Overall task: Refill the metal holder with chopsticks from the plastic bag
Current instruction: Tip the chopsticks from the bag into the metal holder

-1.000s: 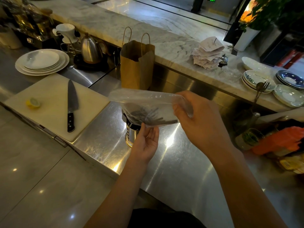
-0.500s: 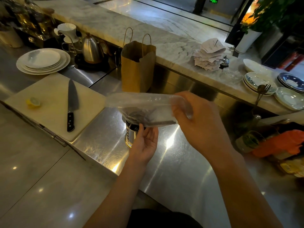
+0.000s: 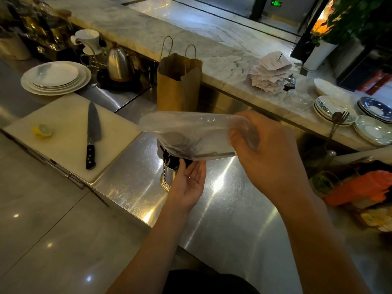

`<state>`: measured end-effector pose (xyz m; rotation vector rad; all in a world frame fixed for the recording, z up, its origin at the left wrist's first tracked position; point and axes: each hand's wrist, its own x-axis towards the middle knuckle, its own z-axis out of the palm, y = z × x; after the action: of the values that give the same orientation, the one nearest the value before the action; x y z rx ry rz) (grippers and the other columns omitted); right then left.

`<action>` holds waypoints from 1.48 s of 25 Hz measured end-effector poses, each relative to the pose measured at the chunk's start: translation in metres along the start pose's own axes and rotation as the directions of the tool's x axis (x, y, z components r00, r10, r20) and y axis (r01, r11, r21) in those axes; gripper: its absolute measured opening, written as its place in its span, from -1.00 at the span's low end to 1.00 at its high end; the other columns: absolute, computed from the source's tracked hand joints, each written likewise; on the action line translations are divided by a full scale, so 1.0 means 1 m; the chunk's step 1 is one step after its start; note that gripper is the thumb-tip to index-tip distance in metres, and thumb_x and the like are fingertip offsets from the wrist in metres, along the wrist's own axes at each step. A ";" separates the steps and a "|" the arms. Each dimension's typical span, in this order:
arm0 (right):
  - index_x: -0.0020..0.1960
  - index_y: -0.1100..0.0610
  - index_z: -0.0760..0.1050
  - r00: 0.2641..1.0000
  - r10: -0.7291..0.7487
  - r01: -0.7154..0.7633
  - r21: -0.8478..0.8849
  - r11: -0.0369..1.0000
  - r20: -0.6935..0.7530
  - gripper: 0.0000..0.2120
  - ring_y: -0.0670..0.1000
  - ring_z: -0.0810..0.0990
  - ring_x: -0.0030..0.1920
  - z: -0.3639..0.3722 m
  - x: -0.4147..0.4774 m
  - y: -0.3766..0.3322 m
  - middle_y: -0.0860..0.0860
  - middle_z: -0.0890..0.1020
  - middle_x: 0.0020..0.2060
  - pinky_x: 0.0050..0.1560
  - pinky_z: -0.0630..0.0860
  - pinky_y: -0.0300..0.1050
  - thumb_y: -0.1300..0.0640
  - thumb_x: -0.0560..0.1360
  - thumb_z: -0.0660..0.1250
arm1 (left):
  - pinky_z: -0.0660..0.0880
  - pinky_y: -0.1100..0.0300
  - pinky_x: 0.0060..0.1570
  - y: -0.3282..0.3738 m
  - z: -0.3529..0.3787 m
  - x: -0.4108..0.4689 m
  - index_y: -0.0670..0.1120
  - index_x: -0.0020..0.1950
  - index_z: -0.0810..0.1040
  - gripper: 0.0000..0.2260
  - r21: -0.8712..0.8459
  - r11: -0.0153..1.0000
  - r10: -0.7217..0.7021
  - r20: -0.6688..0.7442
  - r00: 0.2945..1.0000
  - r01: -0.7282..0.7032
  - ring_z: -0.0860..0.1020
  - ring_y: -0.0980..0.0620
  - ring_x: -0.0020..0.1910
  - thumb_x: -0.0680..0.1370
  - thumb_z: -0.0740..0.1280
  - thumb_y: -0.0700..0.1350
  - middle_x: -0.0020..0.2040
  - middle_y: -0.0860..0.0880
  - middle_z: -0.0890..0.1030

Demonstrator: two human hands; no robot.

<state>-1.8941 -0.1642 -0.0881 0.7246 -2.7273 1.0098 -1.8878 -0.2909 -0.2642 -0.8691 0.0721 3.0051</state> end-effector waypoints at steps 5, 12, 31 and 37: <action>0.21 -0.02 0.52 1.000 -0.001 0.002 -0.007 1.000 0.003 -0.78 -0.19 0.56 -0.12 -0.002 -0.001 -0.003 -0.17 0.58 -0.07 -0.12 0.43 -0.48 0.02 0.60 0.24 | 0.58 0.02 0.03 0.002 -0.002 0.002 -0.30 0.12 0.58 -0.62 -0.022 1.000 -0.006 -0.009 1.000 0.006 0.58 -0.07 0.19 0.58 0.29 0.04 0.16 -0.19 0.63; 0.21 0.01 0.53 1.000 -0.005 0.005 0.000 1.000 -0.020 -0.77 -0.13 0.59 -0.09 -0.010 0.000 -0.005 -0.13 0.60 -0.03 -0.07 0.55 -0.31 0.03 0.59 0.26 | 0.62 0.08 -0.01 0.002 -0.002 0.003 -0.30 0.12 0.56 -0.60 -0.049 0.999 -0.009 -0.017 1.000 0.009 0.60 -0.08 0.15 0.60 0.26 0.05 0.12 -0.21 0.64; 0.21 0.03 0.54 0.998 0.006 -0.004 0.024 1.000 -0.064 -0.77 -0.28 0.54 -0.12 -0.019 -0.005 -0.006 -0.15 0.58 -0.06 -0.13 0.45 -0.46 0.03 0.59 0.25 | 0.54 0.05 0.13 -0.001 0.001 -0.002 -0.31 0.11 0.56 -0.60 -0.068 0.998 -0.017 -0.028 0.999 0.015 0.59 -0.10 0.16 0.62 0.23 0.04 0.10 -0.23 0.65; 0.21 0.04 0.54 0.996 -0.006 0.006 0.007 1.000 -0.085 -0.77 -0.31 0.50 -0.17 -0.020 -0.006 -0.005 -0.15 0.57 -0.07 -0.13 0.44 -0.56 0.04 0.59 0.25 | 0.53 0.06 0.18 0.001 0.000 -0.001 -0.32 0.20 0.54 -0.58 -0.092 0.996 -0.026 -0.025 0.999 0.023 0.58 -0.12 0.21 0.63 0.23 0.04 0.19 -0.24 0.62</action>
<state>-1.8865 -0.1523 -0.0715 0.6741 -2.6486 1.0251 -1.8868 -0.2914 -0.2639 -0.9094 -0.0759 2.9958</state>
